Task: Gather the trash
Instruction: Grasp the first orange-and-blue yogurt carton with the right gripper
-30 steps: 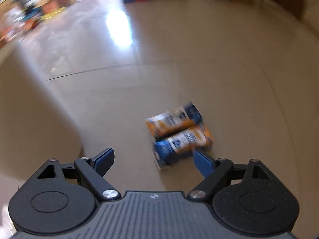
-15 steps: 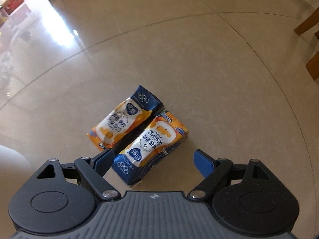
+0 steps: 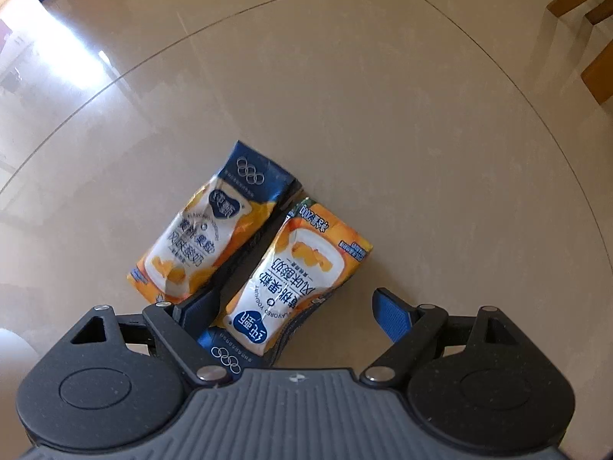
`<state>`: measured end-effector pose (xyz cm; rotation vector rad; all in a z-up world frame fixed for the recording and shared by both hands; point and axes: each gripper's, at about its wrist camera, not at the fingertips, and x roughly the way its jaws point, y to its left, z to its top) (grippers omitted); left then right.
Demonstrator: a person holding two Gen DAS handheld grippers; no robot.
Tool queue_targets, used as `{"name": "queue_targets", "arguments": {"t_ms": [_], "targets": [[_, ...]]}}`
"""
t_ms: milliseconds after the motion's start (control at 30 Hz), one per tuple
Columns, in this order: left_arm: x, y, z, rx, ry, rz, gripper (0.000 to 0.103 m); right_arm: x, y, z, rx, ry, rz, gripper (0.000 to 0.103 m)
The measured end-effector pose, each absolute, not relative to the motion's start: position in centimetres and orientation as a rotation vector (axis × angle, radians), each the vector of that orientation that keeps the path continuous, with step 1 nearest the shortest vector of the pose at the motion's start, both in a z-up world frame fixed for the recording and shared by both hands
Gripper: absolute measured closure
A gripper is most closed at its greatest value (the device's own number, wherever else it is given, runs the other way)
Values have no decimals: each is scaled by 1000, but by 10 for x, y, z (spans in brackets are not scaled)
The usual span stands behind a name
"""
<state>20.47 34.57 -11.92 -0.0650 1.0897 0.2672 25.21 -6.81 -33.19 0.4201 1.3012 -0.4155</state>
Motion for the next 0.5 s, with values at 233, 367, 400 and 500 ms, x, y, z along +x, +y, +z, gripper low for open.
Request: {"name": "queue_targets", "arguments": {"t_ms": [233, 367, 400, 500], "targets": [[205, 347, -121, -66, 1093, 266, 89, 236, -76, -345, 371, 1397, -437, 13], [205, 346, -121, -64, 1093, 268, 89, 234, -80, -348, 315, 1375, -424, 14], [205, 345, -122, -63, 1092, 268, 89, 236, -79, -348, 300, 1367, -411, 15], [206, 345, -122, -67, 1093, 270, 89, 242, -69, -343, 232, 1340, -369, 23]]}}
